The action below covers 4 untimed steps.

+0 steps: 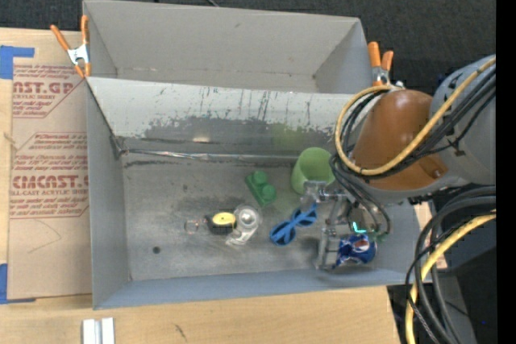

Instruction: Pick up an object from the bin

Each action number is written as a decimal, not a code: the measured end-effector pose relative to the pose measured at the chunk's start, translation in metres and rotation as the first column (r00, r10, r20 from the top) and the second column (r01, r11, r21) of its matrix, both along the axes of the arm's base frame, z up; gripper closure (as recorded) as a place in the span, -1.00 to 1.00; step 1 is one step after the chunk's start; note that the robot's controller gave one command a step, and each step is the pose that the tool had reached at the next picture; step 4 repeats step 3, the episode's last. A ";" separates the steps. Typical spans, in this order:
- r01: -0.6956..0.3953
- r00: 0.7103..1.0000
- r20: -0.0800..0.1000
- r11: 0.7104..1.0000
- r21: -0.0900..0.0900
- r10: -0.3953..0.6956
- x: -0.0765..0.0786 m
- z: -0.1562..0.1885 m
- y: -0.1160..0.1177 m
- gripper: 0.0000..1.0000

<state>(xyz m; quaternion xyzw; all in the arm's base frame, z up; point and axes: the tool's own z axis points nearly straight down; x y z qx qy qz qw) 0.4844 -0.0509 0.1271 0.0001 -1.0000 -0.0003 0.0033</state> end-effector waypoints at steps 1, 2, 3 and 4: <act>-0.003 1.000 0.004 1.000 0.001 0.003 0.030 -0.061 0.018 -1.00; -0.002 1.000 0.007 1.000 -0.001 0.002 0.030 -0.057 0.017 1.00; -0.010 1.000 0.016 1.000 -0.002 0.010 0.031 0.083 0.001 1.00; -0.010 1.000 0.016 1.000 -0.002 0.010 0.031 0.083 0.001 1.00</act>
Offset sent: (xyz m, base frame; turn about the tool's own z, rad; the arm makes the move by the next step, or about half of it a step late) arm 0.0301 0.0160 -0.0571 -0.0007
